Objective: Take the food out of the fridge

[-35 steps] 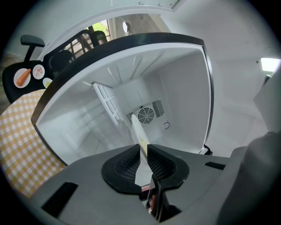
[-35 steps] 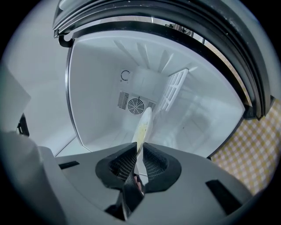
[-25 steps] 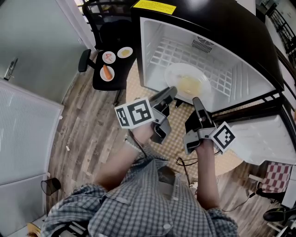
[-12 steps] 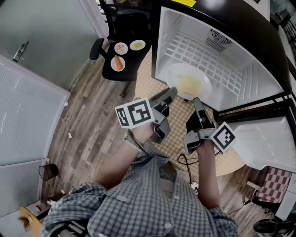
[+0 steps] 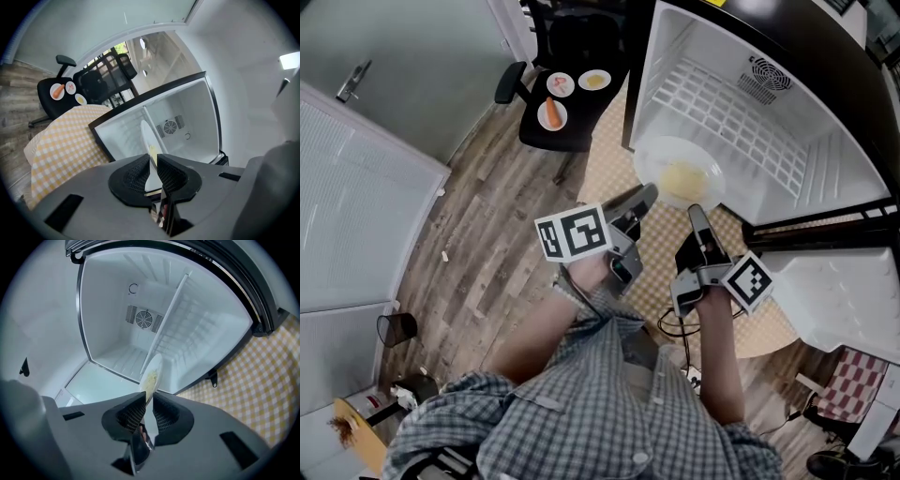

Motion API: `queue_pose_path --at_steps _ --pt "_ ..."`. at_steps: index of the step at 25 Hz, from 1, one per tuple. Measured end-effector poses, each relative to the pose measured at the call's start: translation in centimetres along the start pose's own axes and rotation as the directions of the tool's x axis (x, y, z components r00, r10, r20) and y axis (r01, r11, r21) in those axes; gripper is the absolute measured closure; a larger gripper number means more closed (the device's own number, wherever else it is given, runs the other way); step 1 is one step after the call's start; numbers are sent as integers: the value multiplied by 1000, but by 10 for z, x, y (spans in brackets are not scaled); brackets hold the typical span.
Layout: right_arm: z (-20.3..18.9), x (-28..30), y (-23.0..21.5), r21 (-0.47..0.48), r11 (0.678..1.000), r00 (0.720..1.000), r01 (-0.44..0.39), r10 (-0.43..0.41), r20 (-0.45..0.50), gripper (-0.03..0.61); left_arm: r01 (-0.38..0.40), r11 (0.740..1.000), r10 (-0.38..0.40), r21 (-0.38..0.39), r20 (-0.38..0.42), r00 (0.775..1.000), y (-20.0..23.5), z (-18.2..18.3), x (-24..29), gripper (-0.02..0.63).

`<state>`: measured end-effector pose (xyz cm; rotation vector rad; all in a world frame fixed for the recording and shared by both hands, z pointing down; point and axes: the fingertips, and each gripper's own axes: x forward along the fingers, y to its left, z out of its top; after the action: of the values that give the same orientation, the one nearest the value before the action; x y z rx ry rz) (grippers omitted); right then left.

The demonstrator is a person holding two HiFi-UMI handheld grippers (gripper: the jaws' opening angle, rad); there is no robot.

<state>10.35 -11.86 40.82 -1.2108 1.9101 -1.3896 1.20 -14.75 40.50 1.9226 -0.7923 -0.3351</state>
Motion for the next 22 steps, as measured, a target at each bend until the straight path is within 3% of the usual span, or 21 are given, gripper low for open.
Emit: queue_pose_path --at_steps 22 --pt "-55 12 -77 37 995 983 96 -89 -159 541 -138 987 133 -79 -62 989 87 -46 -15 558"
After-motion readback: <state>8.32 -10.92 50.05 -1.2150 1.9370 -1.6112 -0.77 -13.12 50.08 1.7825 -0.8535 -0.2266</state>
